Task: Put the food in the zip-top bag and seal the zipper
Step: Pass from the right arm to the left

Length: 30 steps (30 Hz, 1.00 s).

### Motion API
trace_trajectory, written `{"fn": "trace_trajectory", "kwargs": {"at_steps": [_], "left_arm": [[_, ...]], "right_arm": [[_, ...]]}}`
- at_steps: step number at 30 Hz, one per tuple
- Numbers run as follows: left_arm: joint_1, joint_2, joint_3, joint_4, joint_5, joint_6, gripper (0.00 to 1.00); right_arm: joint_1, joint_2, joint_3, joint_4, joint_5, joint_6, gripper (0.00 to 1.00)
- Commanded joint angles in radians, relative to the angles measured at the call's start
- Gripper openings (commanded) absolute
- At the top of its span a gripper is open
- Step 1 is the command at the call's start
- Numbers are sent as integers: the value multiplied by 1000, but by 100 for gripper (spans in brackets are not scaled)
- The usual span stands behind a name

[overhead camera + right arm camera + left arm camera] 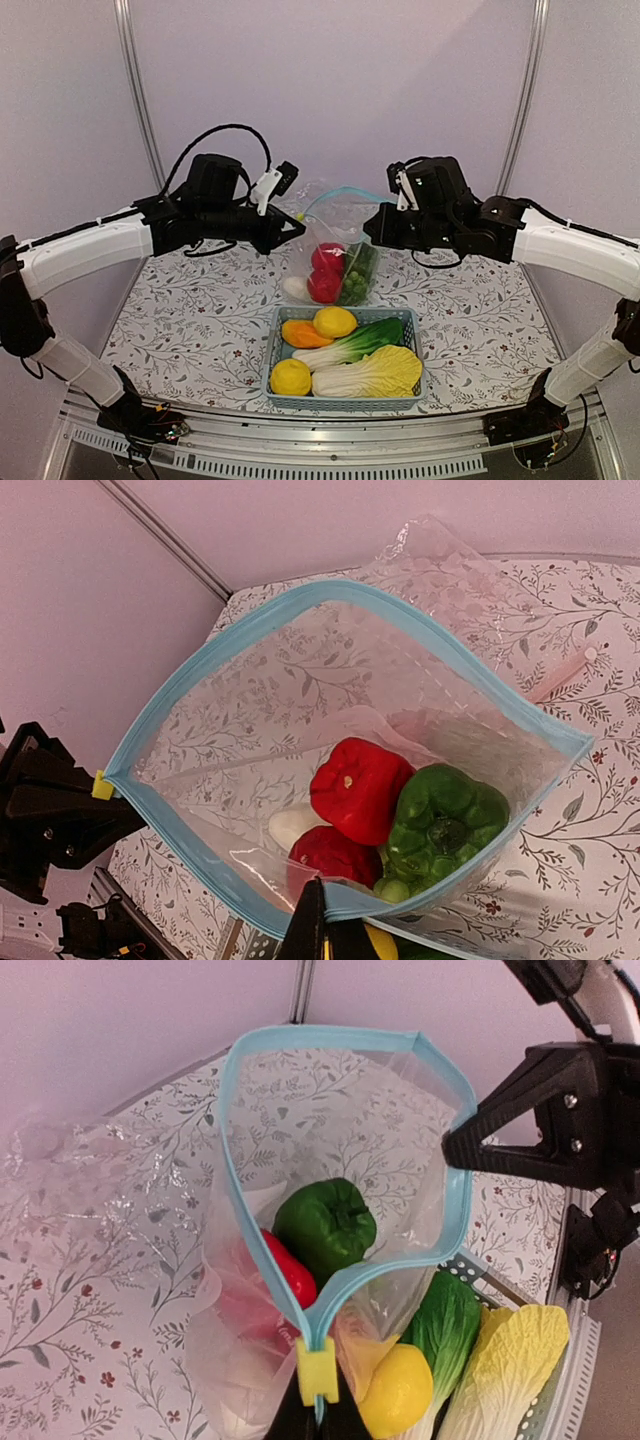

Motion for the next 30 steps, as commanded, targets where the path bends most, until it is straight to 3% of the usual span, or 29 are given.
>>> {"fn": "trace_trajectory", "kwargs": {"at_steps": [1,9,20,23,30], "left_arm": [[32,63,147,-93,39,71,0],[66,148,260,-253,85,150,0],[98,149,193,-200,132,154,0],[98,125,162,-181,154,152,0],[95,92,122,-168,152,139,0]], "right_arm": [[-6,-49,36,12,41,-27,0],[-6,-37,-40,55,7,2,0],[-5,3,-87,89,-22,31,1],[-5,-16,-93,67,-6,23,18],[40,-118,-105,-48,34,-101,73]]}}
